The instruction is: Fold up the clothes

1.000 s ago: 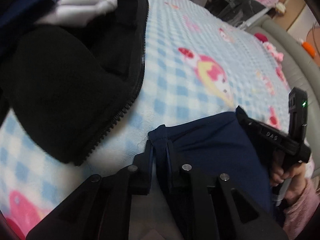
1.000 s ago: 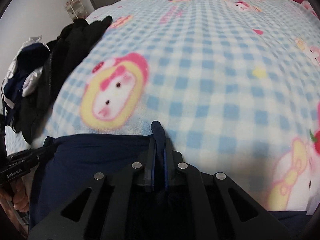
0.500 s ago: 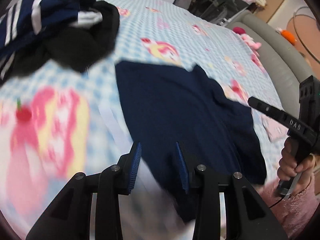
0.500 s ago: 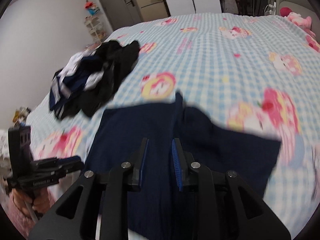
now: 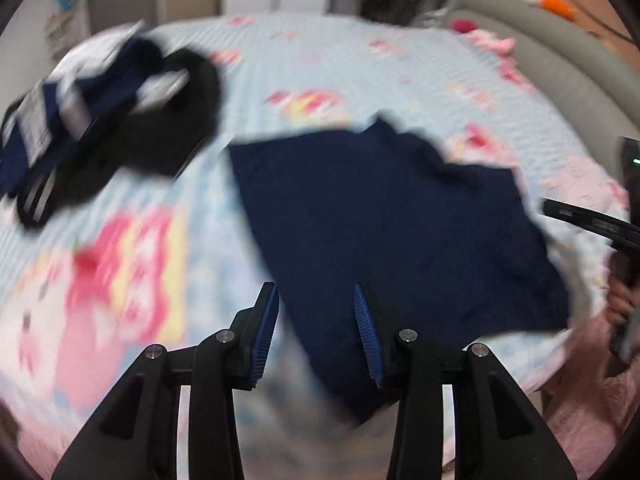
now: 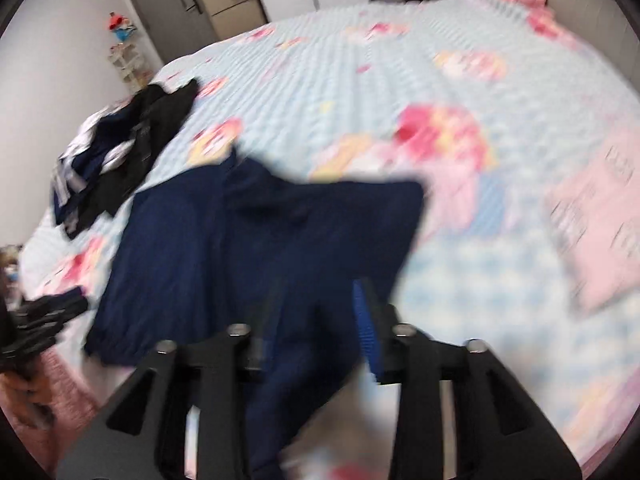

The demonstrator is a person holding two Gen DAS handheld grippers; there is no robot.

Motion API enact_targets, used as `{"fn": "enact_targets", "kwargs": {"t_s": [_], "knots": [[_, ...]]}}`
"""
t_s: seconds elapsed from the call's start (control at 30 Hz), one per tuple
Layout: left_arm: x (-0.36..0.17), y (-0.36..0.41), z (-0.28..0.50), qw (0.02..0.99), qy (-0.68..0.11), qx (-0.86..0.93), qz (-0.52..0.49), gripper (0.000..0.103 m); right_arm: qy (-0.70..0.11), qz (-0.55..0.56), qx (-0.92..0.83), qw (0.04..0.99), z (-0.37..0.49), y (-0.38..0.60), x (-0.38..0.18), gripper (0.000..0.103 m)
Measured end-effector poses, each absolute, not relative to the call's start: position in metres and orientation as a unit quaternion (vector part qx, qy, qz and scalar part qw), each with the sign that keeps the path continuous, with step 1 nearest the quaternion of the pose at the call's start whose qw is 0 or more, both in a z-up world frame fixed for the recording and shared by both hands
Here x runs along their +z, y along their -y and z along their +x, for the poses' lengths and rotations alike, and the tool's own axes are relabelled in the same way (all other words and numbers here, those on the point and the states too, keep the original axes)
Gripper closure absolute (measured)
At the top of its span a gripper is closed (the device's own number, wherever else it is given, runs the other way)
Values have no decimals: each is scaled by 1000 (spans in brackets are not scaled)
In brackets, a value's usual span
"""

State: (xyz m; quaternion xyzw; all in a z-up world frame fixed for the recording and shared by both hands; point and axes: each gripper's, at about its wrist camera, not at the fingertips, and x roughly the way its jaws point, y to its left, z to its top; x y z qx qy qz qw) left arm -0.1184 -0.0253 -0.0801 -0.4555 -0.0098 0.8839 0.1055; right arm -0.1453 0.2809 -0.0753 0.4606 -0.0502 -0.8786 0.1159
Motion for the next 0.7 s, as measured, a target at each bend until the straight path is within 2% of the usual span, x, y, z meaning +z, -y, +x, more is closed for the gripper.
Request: {"fn": "enact_targets", "kwargs": {"t_s": [0.17, 0.2, 0.3, 0.57, 0.7], "knots": [[-56, -26, -174, 161, -17, 892, -423, 63, 73, 469, -876, 88, -198, -312, -91, 65], [-53, -37, -186, 168, -26, 893, -418, 66, 82, 468, -876, 84, -204, -316, -95, 65], [-65, -68, -228, 175, -58, 887, -424, 73, 114, 471, -871, 75, -215, -326, -111, 65], [-103, -128, -288, 207, -116, 853, -465, 76, 142, 462, -859, 170, -232, -324, -119, 65], [-123, -134, -288, 204, -137, 838, -487, 76, 118, 491, -845, 179, -239, -304, -138, 65]]}}
